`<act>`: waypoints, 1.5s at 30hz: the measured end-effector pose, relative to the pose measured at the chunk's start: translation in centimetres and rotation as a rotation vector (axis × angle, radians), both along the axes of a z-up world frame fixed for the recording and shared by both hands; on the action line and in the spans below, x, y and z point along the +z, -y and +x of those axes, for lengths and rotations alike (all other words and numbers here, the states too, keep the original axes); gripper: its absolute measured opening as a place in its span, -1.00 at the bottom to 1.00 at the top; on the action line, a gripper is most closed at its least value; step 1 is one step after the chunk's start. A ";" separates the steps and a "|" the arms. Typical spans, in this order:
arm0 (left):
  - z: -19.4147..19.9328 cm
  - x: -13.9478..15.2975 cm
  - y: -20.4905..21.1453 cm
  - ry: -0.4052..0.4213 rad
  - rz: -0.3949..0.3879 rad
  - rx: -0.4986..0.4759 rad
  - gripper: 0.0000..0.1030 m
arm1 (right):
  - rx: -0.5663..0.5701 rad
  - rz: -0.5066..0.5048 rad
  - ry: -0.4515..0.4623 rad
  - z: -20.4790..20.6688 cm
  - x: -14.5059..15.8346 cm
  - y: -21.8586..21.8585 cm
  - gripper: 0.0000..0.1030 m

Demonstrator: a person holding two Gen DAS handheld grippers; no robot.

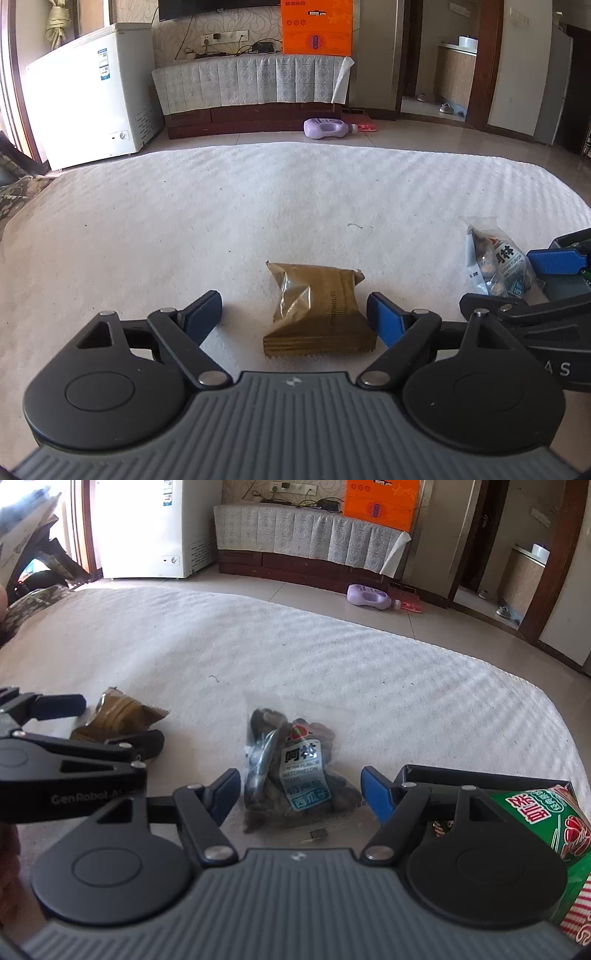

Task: Organize snacks
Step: 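Grasp the brown pastry packet with the left tool while the right tool approaches the clear seed bag, then close the right tool on the clear seed bag with blue label, then carry the pastry in the left tool while the right tool carries the seed bag over the box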

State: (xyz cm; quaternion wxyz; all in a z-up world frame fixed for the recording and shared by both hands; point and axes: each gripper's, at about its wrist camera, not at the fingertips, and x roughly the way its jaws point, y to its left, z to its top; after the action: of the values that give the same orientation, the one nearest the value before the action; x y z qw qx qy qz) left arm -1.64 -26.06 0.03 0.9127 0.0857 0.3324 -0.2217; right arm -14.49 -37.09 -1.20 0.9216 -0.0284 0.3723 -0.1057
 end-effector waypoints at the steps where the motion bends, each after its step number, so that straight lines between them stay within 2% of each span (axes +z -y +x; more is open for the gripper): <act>1: 0.0 0.1 0.0 0.007 -0.005 -0.002 0.56 | 0.013 0.010 0.001 0.0 -0.1 -0.1 0.31; 2: -0.1 0.2 -0.1 0.016 -0.008 -0.005 0.34 | 0.021 0.029 0.007 -0.1 -0.1 -0.1 0.30; 3: -0.2 0.3 -0.1 0.027 -0.004 -0.006 0.22 | 0.021 0.032 0.011 -0.2 -0.1 -0.2 0.28; 6: -0.3 0.5 -0.4 0.021 -0.027 -0.025 0.16 | 0.024 0.035 0.008 -0.6 0.1 -0.5 0.23; 11: -0.9 1.3 -1.0 -0.014 -0.085 -0.040 0.14 | 0.040 0.040 0.002 -2.4 0.6 -1.2 0.19; 14: -2.2 1.7 -1.2 0.005 -0.077 -0.047 0.14 | 0.042 0.051 0.016 -4.0 1.5 -1.7 0.18; 21: -5.7 3.0 -1.9 0.016 -0.092 -0.036 0.14 | 0.021 0.114 0.108 -10.4 3.9 -2.2 0.17; 30: -13.4 6.2 -2.5 0.051 -0.151 -0.086 0.14 | -0.016 0.124 0.240 -18.0 6.8 -2.1 0.17; 38: -20.8 8.0 -0.4 0.101 -0.140 -0.193 0.14 | -0.056 0.096 0.297 -23.2 7.7 -1.0 0.17; 45: -25.1 8.0 2.6 0.115 -0.122 -0.275 0.14 | -0.117 0.088 0.325 -26.4 7.8 1.4 0.17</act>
State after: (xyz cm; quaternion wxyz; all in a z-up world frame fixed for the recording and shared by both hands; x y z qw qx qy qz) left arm -26.78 -28.67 8.07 0.8947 0.0875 0.2508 -0.3591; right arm -40.89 -38.47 6.61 0.9623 0.0509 0.2236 -0.1461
